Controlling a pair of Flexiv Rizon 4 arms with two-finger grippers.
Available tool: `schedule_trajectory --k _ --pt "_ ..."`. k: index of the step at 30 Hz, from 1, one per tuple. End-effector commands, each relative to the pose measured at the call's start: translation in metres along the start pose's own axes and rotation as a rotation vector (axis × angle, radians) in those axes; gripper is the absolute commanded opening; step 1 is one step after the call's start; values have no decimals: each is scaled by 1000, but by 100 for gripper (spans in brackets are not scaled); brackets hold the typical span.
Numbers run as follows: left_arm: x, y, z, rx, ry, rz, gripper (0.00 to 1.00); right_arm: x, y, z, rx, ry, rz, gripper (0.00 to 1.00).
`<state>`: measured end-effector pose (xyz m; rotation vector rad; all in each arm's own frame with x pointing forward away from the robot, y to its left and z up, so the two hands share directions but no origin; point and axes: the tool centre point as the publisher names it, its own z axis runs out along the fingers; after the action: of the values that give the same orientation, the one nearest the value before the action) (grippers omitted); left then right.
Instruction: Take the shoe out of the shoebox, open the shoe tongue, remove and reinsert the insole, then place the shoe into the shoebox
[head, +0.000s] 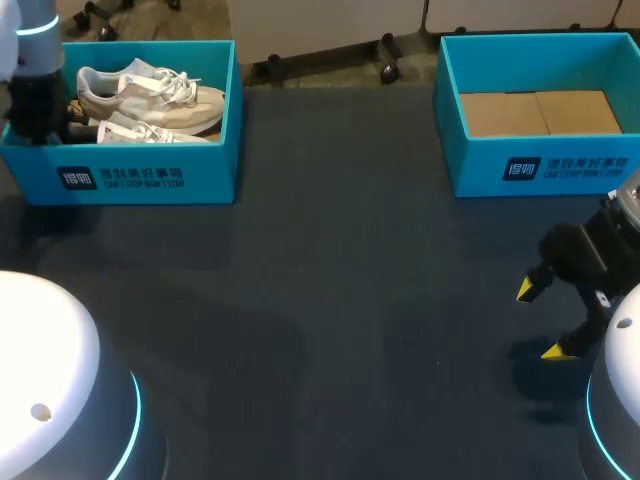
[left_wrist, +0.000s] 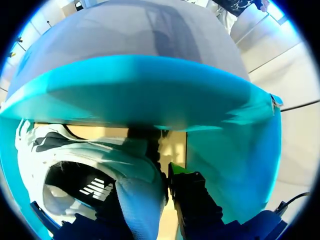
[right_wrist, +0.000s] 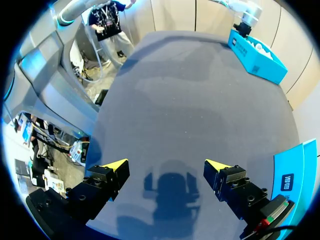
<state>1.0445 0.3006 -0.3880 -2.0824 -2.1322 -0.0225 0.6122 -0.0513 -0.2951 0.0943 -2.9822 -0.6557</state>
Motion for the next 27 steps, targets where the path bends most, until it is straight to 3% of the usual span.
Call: schedule_trajectory --k 1,13,27 --pt "8 1 -9 -4 -1 -5 0 0 0 1 3 0 0 100" --pt "20 11 -29 0 -38 -62 0 0 0 1 3 0 0 100" --pt "20 19 -85 -21 -62 -159 0 0 0 1 3 0 0 100"
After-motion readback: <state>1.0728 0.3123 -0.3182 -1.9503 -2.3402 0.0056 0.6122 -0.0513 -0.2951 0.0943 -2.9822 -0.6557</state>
